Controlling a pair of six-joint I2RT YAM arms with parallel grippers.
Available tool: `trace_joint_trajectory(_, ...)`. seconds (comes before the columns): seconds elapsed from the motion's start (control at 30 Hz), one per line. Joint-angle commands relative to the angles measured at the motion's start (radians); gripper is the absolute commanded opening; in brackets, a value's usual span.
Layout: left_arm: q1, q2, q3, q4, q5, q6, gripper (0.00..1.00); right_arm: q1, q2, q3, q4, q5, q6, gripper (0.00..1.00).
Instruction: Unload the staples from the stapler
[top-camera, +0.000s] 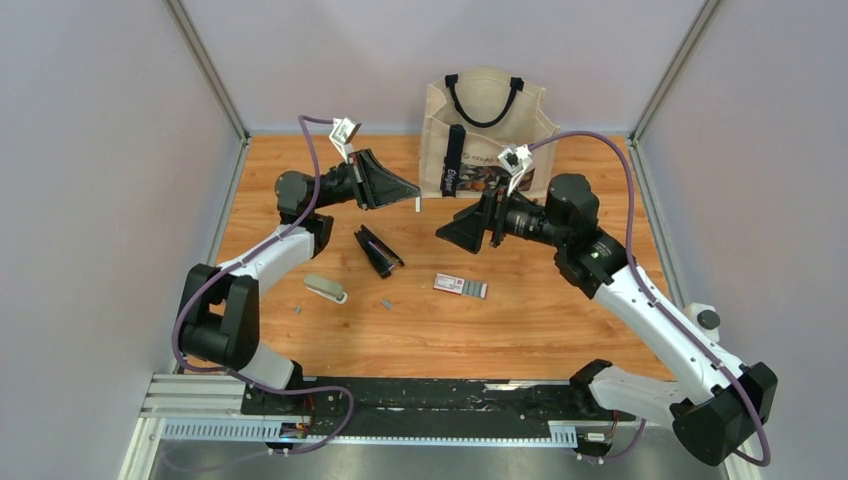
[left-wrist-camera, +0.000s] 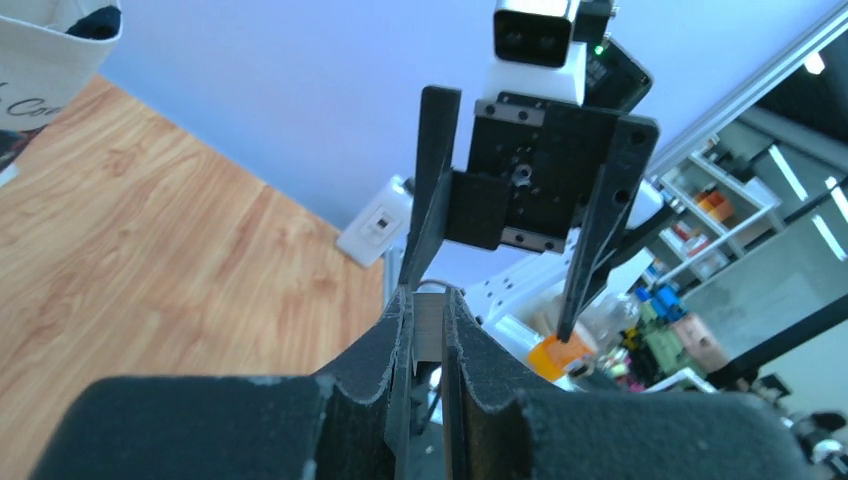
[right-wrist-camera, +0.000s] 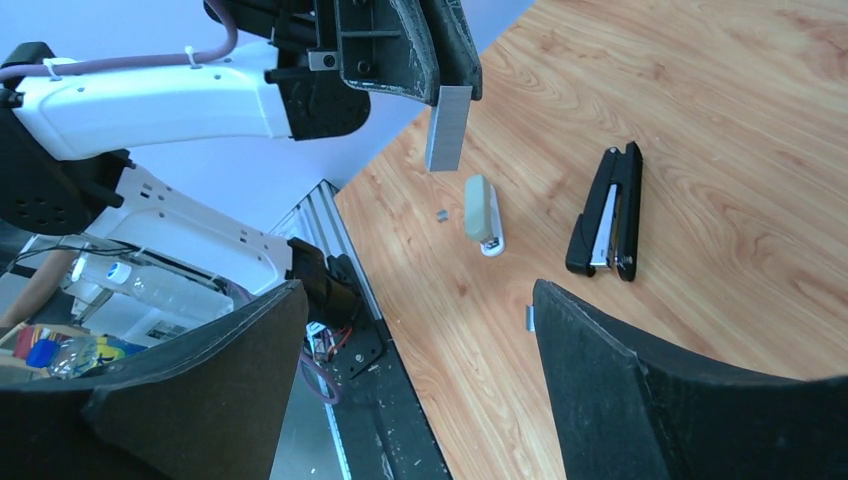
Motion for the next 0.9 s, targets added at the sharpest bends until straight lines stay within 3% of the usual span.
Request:
trace_joint_trajectory(0.0,0.000,-0.038,-0.029,0.232,-0.099,-0.195,0.09,0.004,0.025,0.043,0.115,-0.042,0.054,0.85)
trace_joint_trajectory(0.53,-0.042,-0.035,-0.017,0.233,-0.125,-0.189,0.09,0.018,0.160,0.102,0.302,-0.074,0.178,0.73)
trace_joint_trajectory(0.87,-0.043,-0.036,-0.029,0.232,-0.116,-0.183,0.10,0.030,0.191,0.114,0.310,-0.059,0.183,0.54)
